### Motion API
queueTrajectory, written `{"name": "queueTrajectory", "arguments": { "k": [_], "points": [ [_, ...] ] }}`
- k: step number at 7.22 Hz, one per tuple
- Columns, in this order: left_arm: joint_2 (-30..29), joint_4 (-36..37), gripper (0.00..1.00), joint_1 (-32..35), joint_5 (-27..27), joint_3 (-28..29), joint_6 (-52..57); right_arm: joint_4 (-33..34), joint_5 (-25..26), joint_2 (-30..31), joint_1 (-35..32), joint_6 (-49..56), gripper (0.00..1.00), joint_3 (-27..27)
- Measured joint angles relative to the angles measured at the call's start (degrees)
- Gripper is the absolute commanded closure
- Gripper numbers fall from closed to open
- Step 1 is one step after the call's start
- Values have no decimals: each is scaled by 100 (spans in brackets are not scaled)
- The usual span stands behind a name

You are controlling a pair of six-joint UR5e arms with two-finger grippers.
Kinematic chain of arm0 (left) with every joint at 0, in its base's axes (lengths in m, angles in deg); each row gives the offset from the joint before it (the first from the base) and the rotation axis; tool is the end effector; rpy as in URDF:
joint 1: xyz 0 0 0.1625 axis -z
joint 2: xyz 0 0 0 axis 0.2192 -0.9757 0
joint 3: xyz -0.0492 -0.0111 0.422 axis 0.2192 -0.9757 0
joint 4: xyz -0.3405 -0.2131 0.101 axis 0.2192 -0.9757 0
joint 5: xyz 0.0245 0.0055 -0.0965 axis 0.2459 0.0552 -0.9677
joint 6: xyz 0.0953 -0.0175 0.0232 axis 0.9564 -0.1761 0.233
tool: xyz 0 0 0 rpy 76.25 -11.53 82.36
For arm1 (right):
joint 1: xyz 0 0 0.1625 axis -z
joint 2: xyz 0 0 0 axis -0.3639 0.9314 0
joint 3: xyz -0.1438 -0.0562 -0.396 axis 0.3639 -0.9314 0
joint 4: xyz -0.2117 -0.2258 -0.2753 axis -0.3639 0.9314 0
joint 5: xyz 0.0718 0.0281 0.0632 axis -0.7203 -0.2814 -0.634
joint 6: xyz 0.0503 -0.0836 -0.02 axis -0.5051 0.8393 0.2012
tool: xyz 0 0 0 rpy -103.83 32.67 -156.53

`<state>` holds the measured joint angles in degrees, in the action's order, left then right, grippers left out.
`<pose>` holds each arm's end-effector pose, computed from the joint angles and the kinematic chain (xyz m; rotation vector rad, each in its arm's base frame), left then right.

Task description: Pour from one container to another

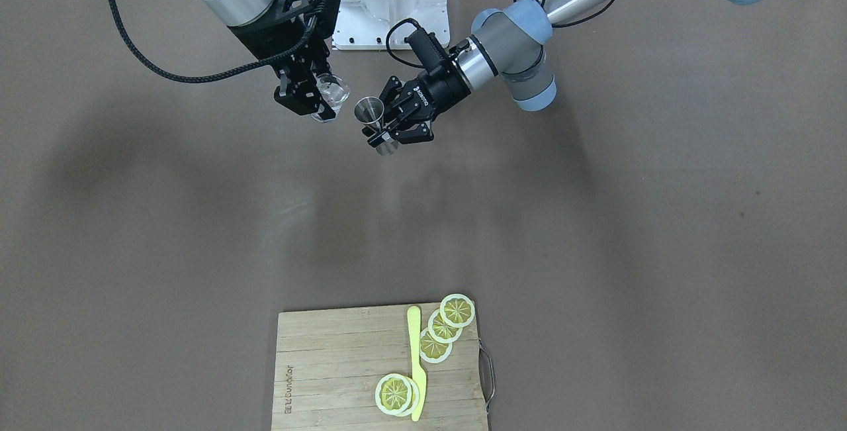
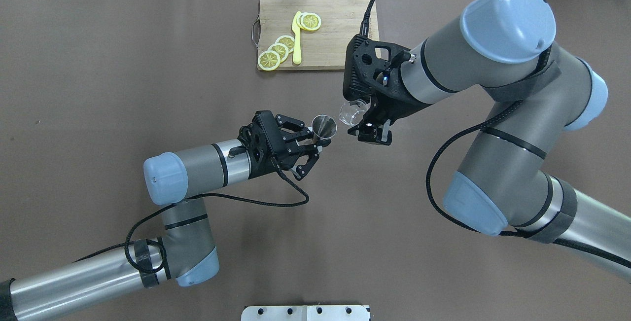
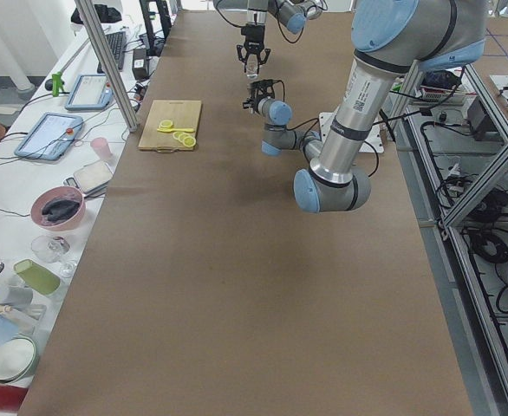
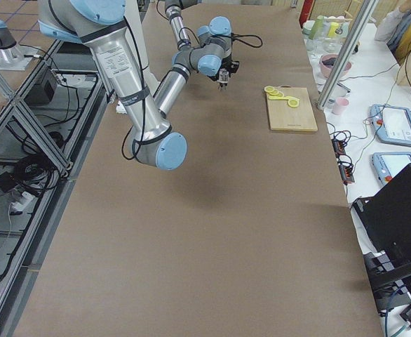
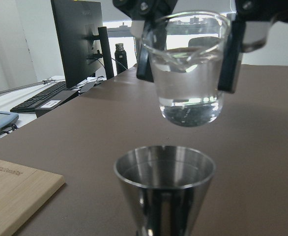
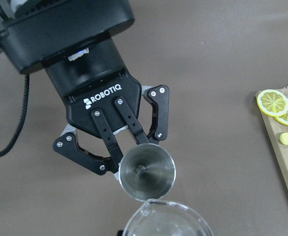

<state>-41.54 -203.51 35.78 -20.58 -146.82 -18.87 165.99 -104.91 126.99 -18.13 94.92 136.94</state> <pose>0.5606 -0.3877 0.2320 1.4894 1.2105 0.6160 -0.3892 -0.4286 0.1543 0.9269 -0.8596 -1.2391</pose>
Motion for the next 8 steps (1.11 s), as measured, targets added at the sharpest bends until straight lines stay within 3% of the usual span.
{"name": "queueTrajectory", "arguments": {
  "k": [8],
  "points": [
    [0,-4,100,0,0,26,-5,385,242,-160,144,25,100,-16]
  ]
}}
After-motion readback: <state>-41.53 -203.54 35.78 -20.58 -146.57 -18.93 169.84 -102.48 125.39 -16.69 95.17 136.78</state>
